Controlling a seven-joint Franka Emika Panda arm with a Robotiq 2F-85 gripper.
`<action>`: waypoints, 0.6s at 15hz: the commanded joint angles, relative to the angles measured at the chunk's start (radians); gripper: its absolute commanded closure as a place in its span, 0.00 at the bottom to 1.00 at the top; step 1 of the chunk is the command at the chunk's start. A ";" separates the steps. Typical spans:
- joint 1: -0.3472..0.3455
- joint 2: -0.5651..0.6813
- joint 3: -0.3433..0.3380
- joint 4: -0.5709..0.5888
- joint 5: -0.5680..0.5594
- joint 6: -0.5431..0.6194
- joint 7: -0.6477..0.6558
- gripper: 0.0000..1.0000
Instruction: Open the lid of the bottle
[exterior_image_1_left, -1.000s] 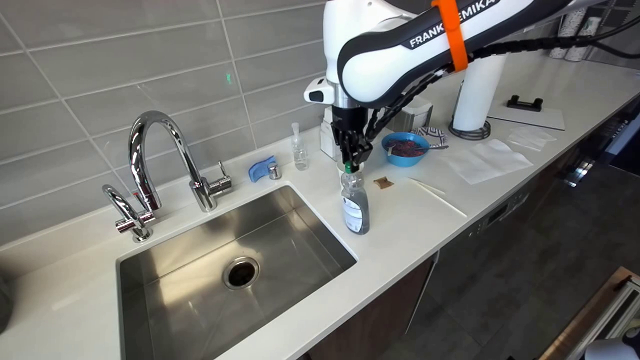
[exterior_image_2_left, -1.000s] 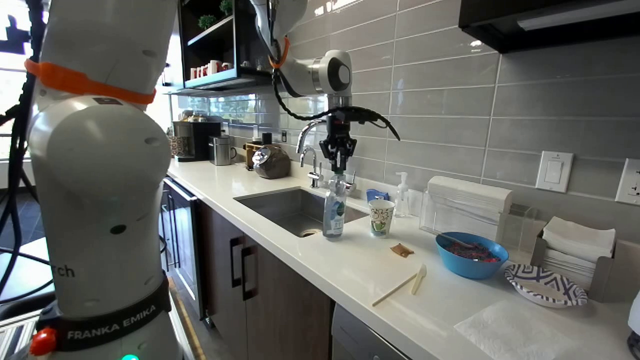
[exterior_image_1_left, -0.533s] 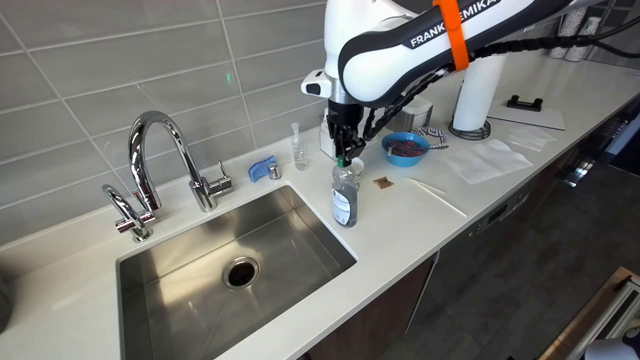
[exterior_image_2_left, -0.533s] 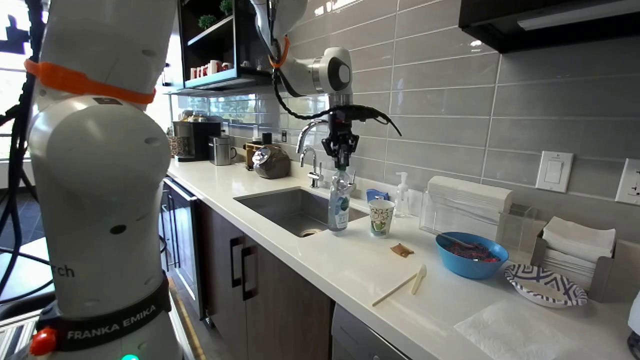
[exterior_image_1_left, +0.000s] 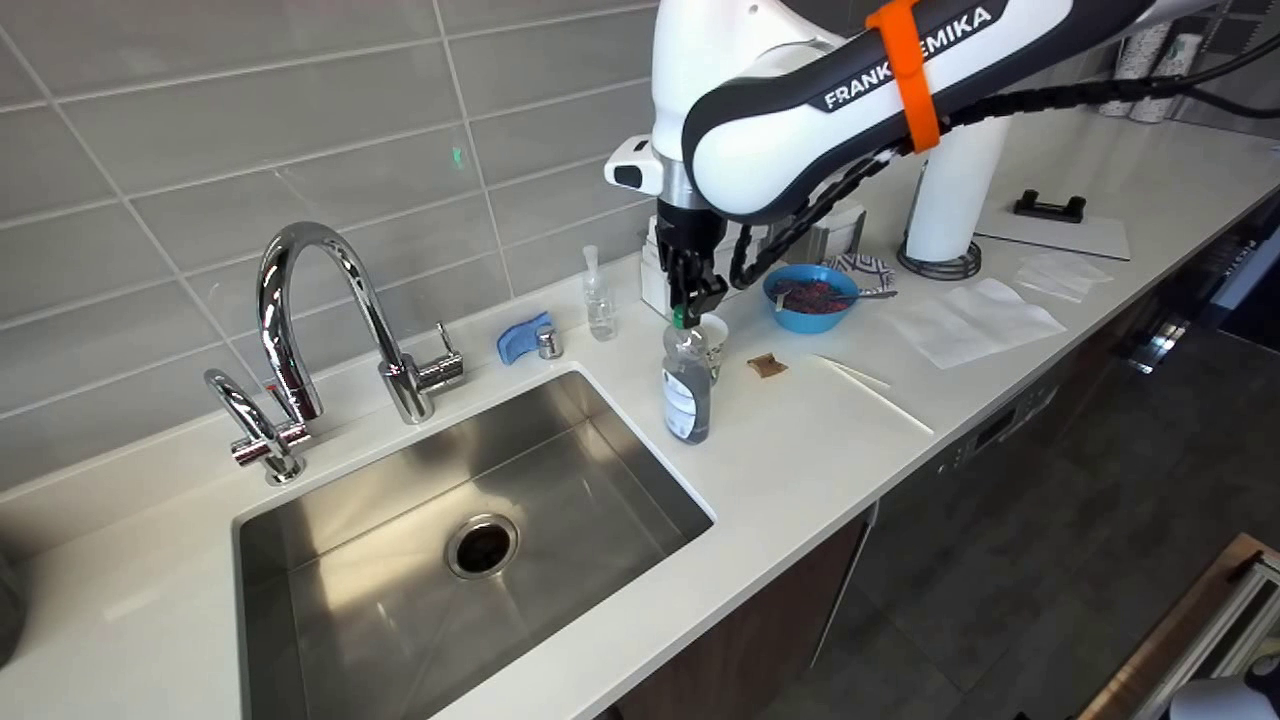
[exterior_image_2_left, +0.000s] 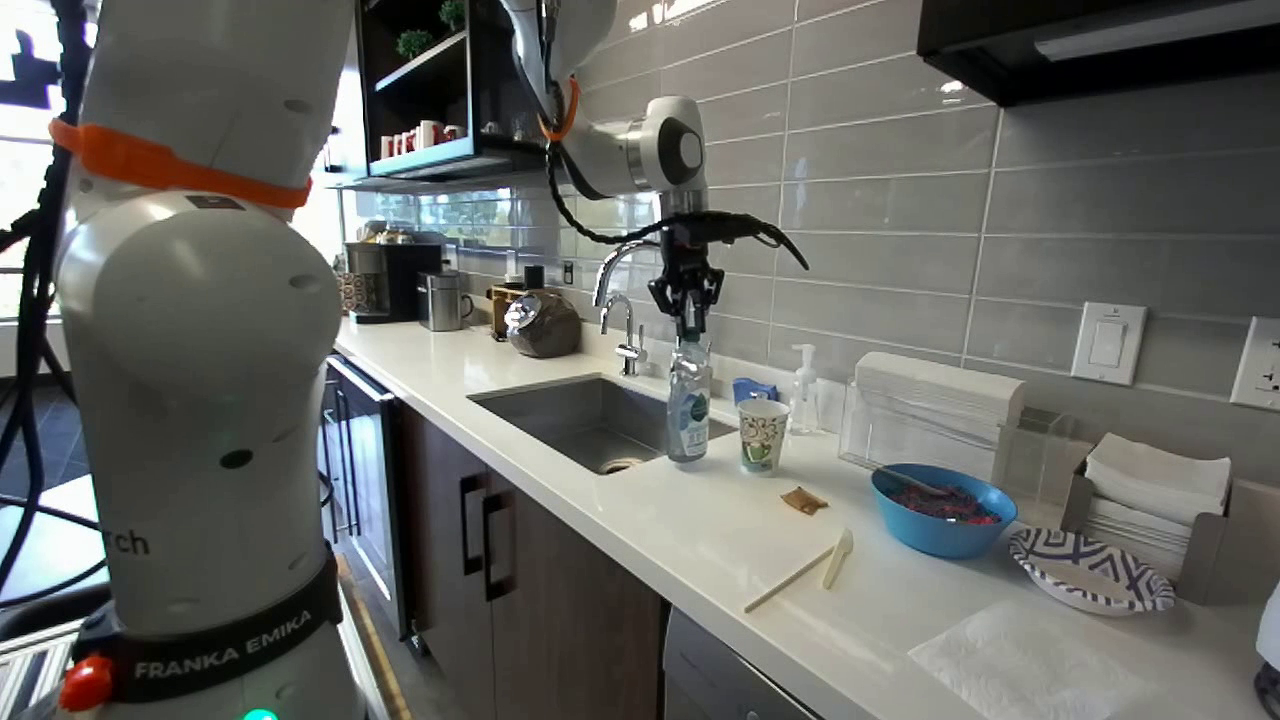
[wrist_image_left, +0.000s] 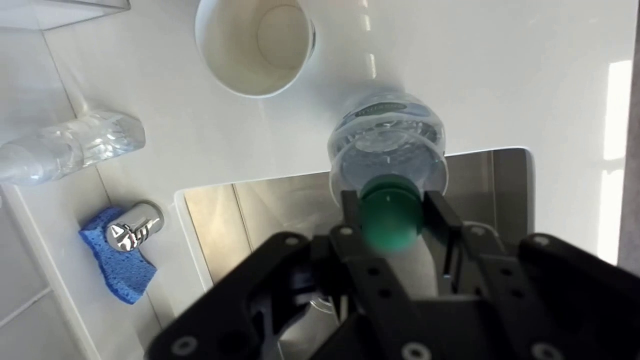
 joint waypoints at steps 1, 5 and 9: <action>0.001 -0.009 -0.006 -0.034 -0.038 0.050 0.045 0.90; 0.000 -0.006 -0.009 -0.046 -0.044 0.050 0.055 0.90; -0.001 -0.008 -0.007 -0.045 -0.039 0.041 0.053 0.51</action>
